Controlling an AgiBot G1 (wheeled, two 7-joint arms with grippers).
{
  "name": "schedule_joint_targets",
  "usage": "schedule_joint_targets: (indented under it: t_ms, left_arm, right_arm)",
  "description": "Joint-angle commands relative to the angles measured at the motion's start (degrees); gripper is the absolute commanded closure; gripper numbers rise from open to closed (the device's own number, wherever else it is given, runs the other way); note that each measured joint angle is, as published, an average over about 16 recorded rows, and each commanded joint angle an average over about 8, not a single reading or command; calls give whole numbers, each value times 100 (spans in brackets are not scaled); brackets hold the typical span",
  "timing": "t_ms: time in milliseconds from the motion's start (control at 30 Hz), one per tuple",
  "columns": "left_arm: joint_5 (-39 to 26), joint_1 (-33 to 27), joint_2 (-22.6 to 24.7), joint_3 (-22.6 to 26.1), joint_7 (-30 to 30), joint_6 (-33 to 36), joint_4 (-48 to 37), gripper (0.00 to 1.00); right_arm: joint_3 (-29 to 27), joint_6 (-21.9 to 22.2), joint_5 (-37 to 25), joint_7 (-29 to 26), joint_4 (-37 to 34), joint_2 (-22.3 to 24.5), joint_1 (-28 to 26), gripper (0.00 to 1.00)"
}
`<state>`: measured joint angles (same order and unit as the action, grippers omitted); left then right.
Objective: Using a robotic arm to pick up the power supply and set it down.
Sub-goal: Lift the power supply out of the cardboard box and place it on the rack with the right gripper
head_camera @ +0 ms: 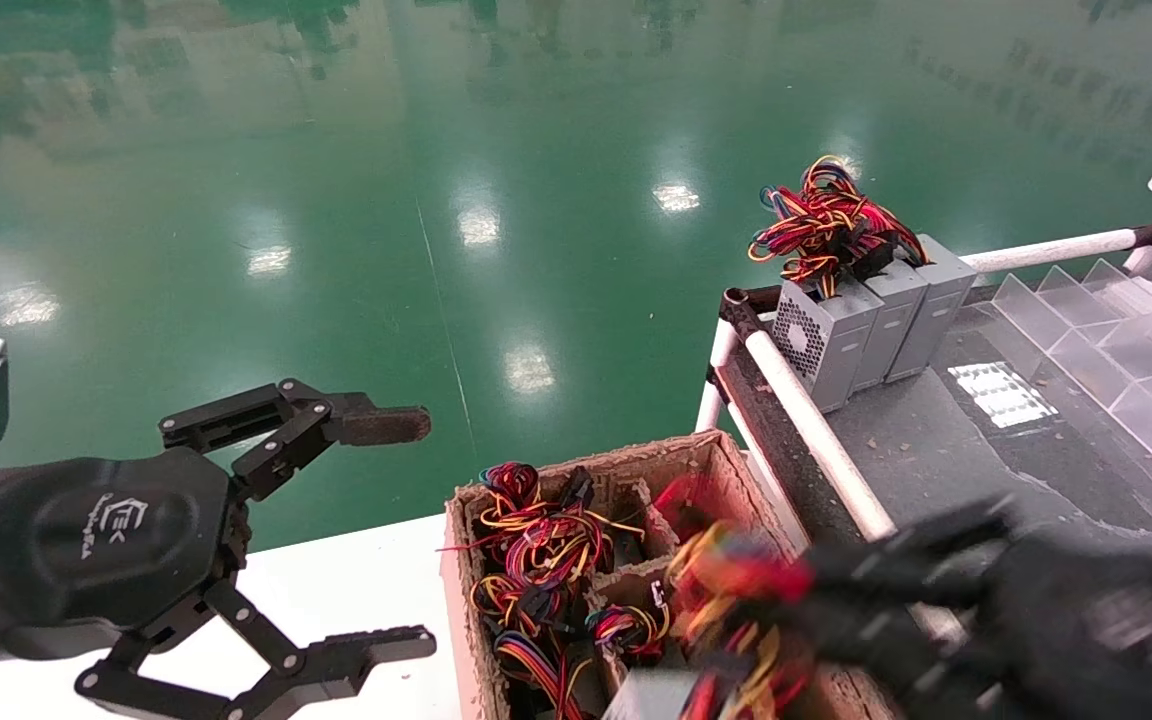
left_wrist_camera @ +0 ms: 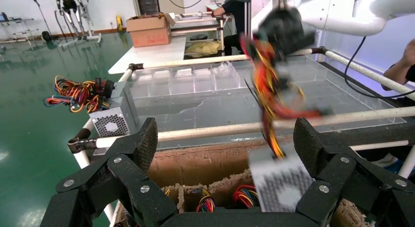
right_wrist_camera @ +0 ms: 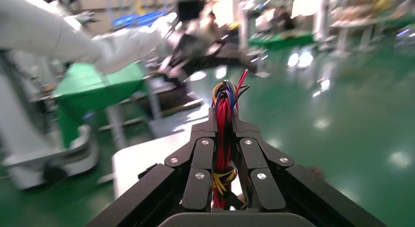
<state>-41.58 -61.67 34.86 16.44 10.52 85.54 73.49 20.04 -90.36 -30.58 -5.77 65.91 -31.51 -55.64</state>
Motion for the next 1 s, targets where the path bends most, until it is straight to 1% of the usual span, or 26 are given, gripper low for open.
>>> schedule_joint_targets:
  t_ms: [33,233,467,600,767,867,1000]
  left_arm:
    - [1,0,0,1,0,0,0,0]
    - [2,-1,-1,3,-2,-1,0,0]
    - [4,-1,-2,6,-3,-3,0,0]
    - [5,-2,-3,7,-4,-3,0,0]
    - [6,-2,-4,9,-5,-4,0,0]
    - [7,-2,-4,10,-5,-4,0,0]
    - [8,-3,-5,12,-6,-5,0,0]
  right_arm:
    - [-127,-22,272,104,-117,154,11,100]
    - [-317,19,548,554,-731,457,-37,100]
    - [-476,219,487,1033,-1806,642,-270,100]
    - [-511,321,335,1275,-2349,737,-443,100]
    - [-452,432,-8,1606,-2857,846,-616,100]
    - [-369,458,-222,1759,-3120,829,-690,100]
    - [-231,431,-465,1848,-3418,687,-824,100]
